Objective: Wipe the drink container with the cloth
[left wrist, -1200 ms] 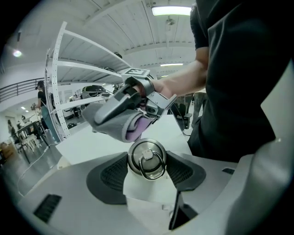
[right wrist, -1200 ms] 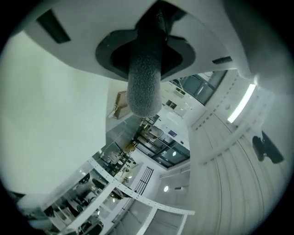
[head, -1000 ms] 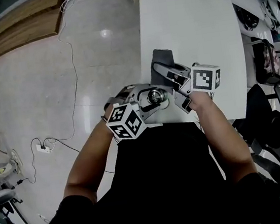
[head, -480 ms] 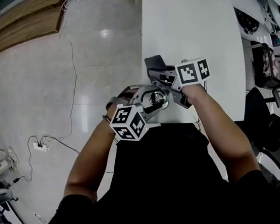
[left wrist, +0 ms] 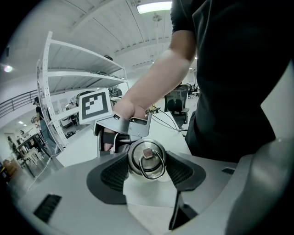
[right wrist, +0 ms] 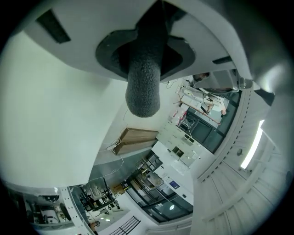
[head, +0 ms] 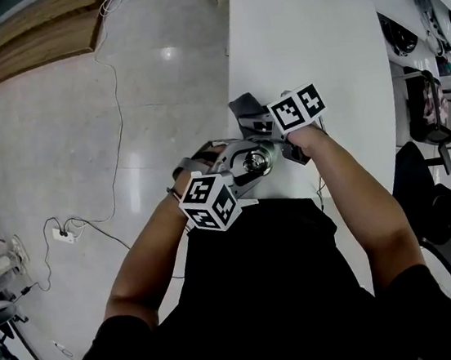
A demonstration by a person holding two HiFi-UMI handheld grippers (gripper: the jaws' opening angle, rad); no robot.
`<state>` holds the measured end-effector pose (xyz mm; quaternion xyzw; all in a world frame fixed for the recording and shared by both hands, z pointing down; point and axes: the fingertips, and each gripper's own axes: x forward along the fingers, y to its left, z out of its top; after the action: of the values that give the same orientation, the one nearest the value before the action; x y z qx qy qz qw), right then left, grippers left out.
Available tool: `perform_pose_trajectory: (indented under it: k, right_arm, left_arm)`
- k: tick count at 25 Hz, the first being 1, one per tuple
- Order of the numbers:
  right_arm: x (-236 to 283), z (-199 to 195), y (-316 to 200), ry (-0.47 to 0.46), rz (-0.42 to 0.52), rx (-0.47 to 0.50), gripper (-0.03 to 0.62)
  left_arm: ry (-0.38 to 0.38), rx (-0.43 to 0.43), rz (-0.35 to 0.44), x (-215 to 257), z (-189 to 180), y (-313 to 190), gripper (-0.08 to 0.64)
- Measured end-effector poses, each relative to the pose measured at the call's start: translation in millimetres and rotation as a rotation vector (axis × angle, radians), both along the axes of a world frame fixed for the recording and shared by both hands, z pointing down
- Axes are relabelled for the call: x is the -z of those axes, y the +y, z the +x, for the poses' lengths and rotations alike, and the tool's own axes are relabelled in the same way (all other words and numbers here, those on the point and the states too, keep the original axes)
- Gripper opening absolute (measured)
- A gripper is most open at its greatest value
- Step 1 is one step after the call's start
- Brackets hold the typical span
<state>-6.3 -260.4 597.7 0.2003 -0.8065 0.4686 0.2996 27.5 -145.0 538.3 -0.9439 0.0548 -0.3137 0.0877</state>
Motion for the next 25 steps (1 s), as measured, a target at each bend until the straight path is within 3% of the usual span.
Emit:
perform_pose_trajectory:
  k: [14, 25]
  right_arm:
    - [-37.3, 13.8, -9.8, 0.119, 0.071, 0.071, 0.106]
    - [-36.6, 34.1, -23.8, 0.271, 0.495, 0.214, 0.106]
  left_arm:
    - [-0.015, 0.014, -0.001, -1.1, -5.9, 1.2, 0.261]
    - [-0.022, 0.022, -0.022, -4.4, -11.8, -3.0, 0.261]
